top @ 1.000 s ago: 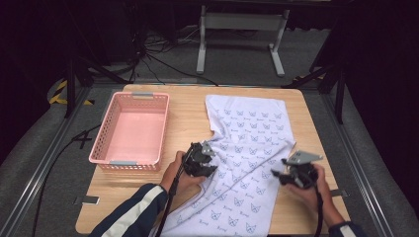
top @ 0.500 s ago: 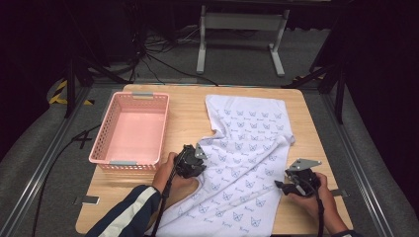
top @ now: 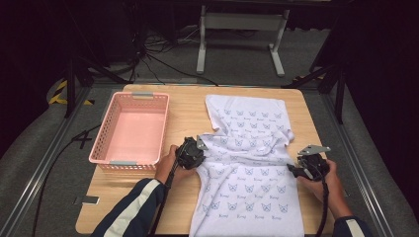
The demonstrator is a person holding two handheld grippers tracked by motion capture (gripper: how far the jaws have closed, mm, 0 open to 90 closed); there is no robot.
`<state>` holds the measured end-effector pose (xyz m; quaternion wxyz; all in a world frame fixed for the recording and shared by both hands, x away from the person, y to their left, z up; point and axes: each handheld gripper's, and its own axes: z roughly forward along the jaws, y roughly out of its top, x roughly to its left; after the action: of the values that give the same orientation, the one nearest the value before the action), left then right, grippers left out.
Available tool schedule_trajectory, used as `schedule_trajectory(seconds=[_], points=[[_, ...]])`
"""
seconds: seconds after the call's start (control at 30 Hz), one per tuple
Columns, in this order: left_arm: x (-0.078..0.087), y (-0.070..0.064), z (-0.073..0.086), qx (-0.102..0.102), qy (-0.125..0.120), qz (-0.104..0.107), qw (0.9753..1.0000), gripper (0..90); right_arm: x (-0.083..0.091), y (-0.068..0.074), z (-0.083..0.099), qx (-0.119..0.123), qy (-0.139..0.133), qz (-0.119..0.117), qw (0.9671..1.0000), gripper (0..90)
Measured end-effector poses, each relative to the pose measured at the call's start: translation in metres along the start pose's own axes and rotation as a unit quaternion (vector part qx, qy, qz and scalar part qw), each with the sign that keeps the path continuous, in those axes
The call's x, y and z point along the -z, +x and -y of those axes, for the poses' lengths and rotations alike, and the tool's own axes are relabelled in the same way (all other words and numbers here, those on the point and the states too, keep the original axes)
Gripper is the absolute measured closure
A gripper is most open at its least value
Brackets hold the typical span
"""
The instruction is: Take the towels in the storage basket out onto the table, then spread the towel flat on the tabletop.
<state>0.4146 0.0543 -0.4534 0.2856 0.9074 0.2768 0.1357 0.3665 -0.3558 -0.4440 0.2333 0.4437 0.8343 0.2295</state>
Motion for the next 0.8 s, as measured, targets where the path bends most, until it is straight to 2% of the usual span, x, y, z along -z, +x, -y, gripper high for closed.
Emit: schedule_trajectory(seconds=[0.03, 0.07, 0.1, 0.13, 0.17, 0.23, 0.3, 0.33, 0.37, 0.43, 0.47, 0.5, 0.57, 0.6, 0.63, 0.7, 0.73, 0.77, 0.8], points=[[0.002, -0.002, 0.001, 0.011, 0.006, -0.005, 0.9999, 70.9, 0.004, 0.001, 0.004, -0.004, 0.003, -0.008, 1.0000, 45.3], [0.005, -0.003, 0.004, 0.011, -0.002, 0.000, 0.9999, 65.6, 0.006, 0.003, 0.006, -0.001, 0.004, -0.009, 1.0000, 42.5], [0.011, -0.005, 0.006, 0.007, -0.022, 0.018, 0.9996, 67.6, 0.009, 0.006, 0.008, 0.009, -0.001, -0.014, 0.9999, 43.5], [0.019, -0.011, 0.008, 0.005, -0.043, 0.021, 0.9988, 65.7, 0.013, 0.011, 0.009, 0.025, -0.006, -0.029, 0.9992, 43.1], [0.026, -0.016, 0.009, -0.002, -0.053, 0.020, 0.9984, 63.2, 0.017, 0.016, 0.009, 0.033, -0.015, -0.036, 0.9987, 42.7], [0.035, -0.025, 0.009, -0.007, -0.078, 0.039, 0.9962, 57.2, 0.024, 0.021, 0.009, 0.045, -0.041, -0.050, 0.9969, 45.2], [0.041, -0.037, 0.010, -0.039, -0.085, 0.075, 0.9928, 56.3, 0.030, 0.027, 0.009, 0.047, -0.052, -0.059, 0.9958, 45.5], [0.041, -0.037, 0.010, -0.039, -0.085, 0.075, 0.9928, 56.3, 0.030, 0.027, 0.009, 0.047, -0.052, -0.059, 0.9958, 45.5], [0.041, -0.048, 0.013, -0.056, -0.080, 0.085, 0.9915, 59.2, 0.032, 0.036, 0.011, 0.058, -0.055, -0.080, 0.9936, 45.8], [0.038, -0.052, 0.015, -0.064, -0.074, 0.093, 0.9909, 61.1, 0.031, 0.040, 0.012, 0.066, -0.046, -0.086, 0.9930, 46.5], [0.035, -0.055, 0.017, -0.069, -0.067, 0.096, 0.9907, 61.9, 0.031, 0.045, 0.014, 0.081, -0.044, -0.103, 0.9904, 49.3], [0.032, -0.059, 0.020, -0.080, -0.050, 0.095, 0.9910, 64.5, 0.031, 0.049, 0.016, 0.088, -0.041, -0.111, 0.9891, 48.8], [0.026, -0.063, 0.028, -0.073, -0.027, 0.110, 0.9909, 67.8, 0.032, 0.057, 0.021, 0.108, -0.026, -0.133, 0.9849, 54.3], [0.026, -0.065, 0.030, -0.082, -0.018, 0.103, 0.9911, 68.6, 0.034, 0.061, 0.025, 0.115, -0.018, -0.151, 0.9818, 56.3], [0.028, -0.067, 0.036, -0.087, -0.021, 0.105, 0.9905, 68.4, 0.034, 0.064, 0.029, 0.117, -0.010, -0.155, 0.9809, 59.1], [0.032, -0.068, 0.041, -0.085, -0.022, 0.112, 0.9899, 68.9, 0.042, 0.070, 0.038, 0.120, -0.011, -0.178, 0.9767, 62.1], [0.035, -0.069, 0.045, -0.085, -0.020, 0.114, 0.9896, 68.8, 0.045, 0.072, 0.041, 0.119, -0.006, -0.182, 0.9761, 63.5], [0.041, -0.071, 0.053, -0.080, -0.015, 0.131, 0.9880, 68.6, 0.049, 0.075, 0.045, 0.119, -0.003, -0.189, 0.9747, 63.7], [0.045, -0.074, 0.058, -0.075, -0.014, 0.136, 0.9877, 68.6, 0.052, 0.076, 0.047, 0.124, -0.001, -0.194, 0.9731, 64.3]])
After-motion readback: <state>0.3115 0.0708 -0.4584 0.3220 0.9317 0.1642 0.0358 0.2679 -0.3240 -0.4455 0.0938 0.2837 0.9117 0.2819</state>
